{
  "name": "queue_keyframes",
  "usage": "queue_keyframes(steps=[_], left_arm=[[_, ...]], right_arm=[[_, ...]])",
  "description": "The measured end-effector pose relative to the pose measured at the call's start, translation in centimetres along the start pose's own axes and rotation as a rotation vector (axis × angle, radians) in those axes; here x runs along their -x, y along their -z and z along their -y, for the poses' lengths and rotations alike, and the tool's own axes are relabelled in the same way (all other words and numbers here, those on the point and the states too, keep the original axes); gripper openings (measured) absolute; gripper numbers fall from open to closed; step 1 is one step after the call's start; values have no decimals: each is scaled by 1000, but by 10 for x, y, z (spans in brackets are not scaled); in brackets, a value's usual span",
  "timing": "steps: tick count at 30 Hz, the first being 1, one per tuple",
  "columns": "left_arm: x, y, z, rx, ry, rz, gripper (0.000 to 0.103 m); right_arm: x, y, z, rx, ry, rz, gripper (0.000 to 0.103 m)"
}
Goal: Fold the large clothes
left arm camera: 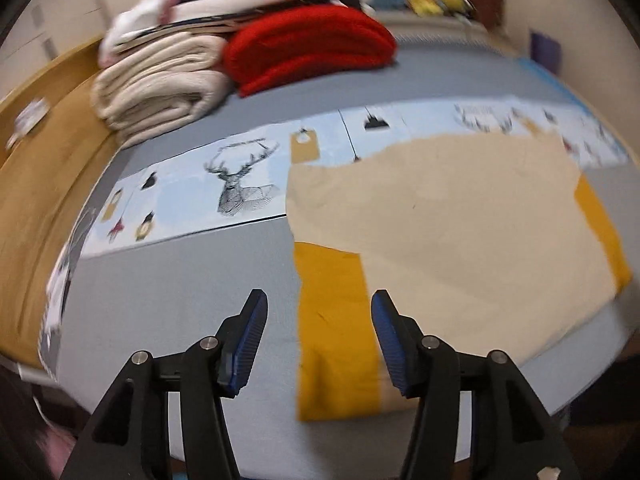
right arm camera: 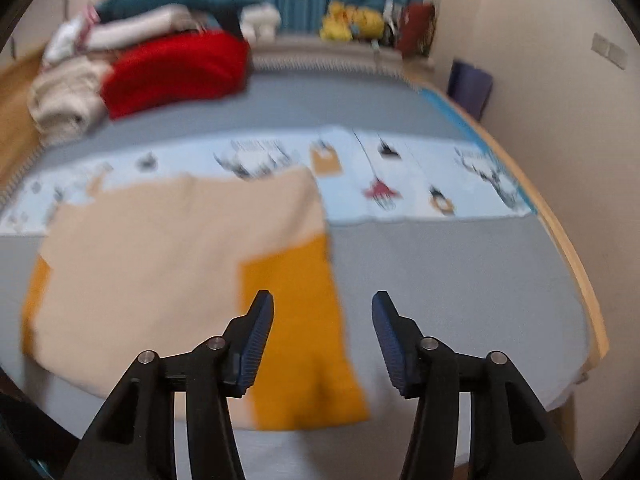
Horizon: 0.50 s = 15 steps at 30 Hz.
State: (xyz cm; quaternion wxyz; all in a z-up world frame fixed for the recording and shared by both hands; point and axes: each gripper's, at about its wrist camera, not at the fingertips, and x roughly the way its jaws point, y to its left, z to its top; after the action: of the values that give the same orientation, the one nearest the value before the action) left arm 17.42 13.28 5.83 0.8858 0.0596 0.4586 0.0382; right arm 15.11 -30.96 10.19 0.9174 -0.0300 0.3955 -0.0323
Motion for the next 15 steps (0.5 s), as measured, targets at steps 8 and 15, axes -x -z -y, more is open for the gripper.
queue_keyframes(steps=[8,15], left_arm=[[23,69,29,188,0,26,53],[4,104,34,216,-7,-64,50]], right_arm=[[-27,82,-93,72,-72,-63,54],[-68,101,-117,183,-72,-105,54]])
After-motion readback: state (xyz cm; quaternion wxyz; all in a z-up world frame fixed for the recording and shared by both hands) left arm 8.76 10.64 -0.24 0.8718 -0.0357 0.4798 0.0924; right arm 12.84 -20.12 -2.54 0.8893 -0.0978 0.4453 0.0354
